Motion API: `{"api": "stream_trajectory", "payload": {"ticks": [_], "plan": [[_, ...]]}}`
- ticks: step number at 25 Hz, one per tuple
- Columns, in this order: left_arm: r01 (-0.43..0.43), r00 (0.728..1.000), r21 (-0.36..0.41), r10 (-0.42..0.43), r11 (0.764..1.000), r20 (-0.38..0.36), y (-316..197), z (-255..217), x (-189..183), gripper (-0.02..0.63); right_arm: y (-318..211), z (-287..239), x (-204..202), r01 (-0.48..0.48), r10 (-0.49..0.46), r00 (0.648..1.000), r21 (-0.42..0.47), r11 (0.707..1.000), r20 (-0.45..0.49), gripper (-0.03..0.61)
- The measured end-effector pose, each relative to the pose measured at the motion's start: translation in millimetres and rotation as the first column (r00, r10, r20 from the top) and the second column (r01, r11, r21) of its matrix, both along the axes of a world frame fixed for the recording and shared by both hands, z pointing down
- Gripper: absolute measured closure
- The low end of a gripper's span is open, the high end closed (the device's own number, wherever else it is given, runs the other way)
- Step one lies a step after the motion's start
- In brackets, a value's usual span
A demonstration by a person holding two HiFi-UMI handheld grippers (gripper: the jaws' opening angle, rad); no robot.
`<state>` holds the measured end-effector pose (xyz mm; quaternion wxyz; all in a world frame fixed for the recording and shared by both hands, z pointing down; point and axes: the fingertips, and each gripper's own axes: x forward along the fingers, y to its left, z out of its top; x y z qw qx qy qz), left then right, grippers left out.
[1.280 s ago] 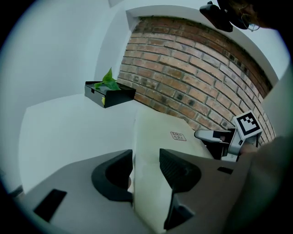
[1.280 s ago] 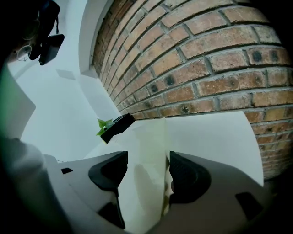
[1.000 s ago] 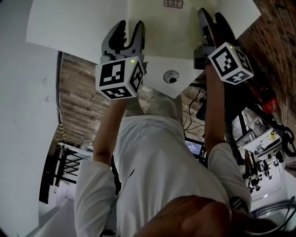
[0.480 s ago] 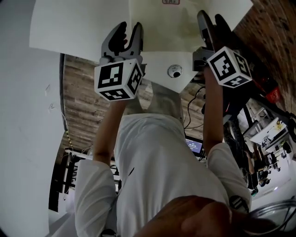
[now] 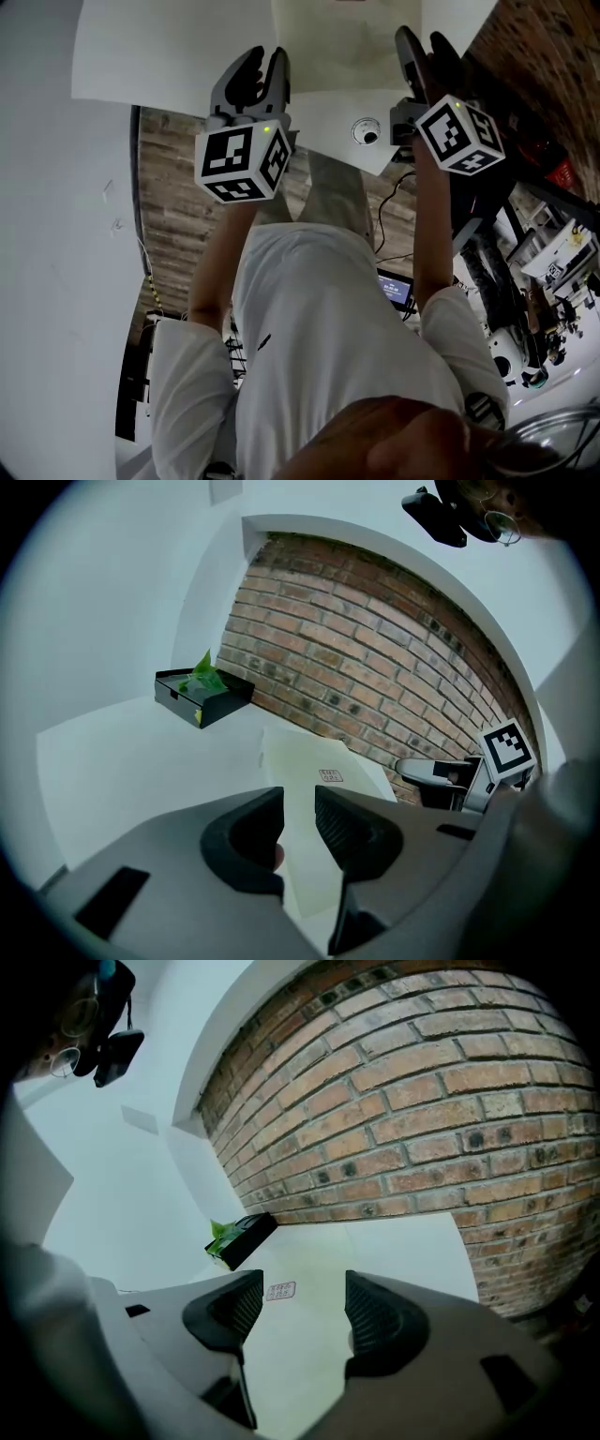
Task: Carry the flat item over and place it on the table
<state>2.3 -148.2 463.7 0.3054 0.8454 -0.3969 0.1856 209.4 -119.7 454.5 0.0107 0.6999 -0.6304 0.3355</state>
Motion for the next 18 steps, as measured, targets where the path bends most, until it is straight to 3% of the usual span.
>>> {"api": "stream_trajectory", "payload": {"ticks": [8, 18], "plan": [[-0.045, 0.999, 0.010, 0.045, 0.999, -0.012, 18, -41, 7, 0.508, 29, -40, -5, 0.002, -0.001, 1.000, 0.013, 1.000, -0.008, 0.279], [-0.071, 0.996, 0.029, 0.072, 0.997, -0.048, 42, -96, -7, 0.515, 59, -87, -44, 0.058, -0.058, 0.998, 0.031, 0.998, -0.025, 0.281]]}}
